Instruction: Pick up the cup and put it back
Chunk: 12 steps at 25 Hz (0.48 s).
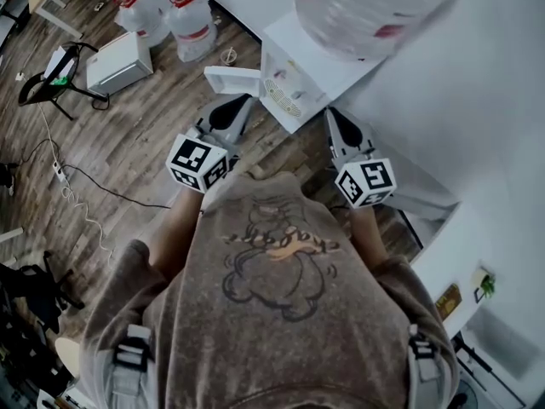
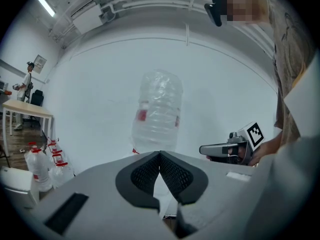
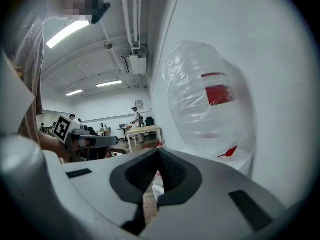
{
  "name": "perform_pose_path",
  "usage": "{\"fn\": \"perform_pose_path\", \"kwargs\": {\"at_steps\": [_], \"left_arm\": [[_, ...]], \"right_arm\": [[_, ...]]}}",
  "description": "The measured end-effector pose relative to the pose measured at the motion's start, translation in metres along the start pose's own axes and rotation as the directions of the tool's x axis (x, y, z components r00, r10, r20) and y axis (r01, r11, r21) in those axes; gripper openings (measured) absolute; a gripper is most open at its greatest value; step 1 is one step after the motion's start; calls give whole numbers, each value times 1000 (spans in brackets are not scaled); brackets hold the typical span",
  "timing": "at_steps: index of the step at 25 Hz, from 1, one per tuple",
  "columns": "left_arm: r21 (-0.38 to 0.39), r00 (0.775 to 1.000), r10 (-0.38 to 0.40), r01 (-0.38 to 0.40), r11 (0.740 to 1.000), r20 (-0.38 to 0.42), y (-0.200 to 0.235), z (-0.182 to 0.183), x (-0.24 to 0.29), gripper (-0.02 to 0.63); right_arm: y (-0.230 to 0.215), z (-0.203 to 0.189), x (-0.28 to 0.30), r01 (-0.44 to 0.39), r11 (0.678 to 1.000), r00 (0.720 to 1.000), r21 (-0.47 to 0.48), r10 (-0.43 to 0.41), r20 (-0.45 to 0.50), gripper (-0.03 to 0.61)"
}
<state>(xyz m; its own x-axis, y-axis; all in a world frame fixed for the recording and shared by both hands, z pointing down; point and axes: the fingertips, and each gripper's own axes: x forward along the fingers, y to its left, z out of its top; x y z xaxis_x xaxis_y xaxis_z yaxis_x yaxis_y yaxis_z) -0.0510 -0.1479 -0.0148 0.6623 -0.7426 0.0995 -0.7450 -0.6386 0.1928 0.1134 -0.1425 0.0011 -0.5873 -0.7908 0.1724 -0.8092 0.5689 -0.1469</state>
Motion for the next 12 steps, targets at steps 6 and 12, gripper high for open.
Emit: {"fn": "perform_pose_path", "kwargs": {"at_steps": [6, 12], "left_arm": [[-1, 1000, 20, -20, 1000, 1, 0, -9, -6, 3], [-2, 999, 36, -36, 999, -16, -4, -15, -12, 3]], "right_arm": [[-2, -5, -7, 3, 1000, 1000, 1, -3, 2, 2], [-3, -15, -10, 2, 1000, 1000, 1, -2, -16, 2]]}}
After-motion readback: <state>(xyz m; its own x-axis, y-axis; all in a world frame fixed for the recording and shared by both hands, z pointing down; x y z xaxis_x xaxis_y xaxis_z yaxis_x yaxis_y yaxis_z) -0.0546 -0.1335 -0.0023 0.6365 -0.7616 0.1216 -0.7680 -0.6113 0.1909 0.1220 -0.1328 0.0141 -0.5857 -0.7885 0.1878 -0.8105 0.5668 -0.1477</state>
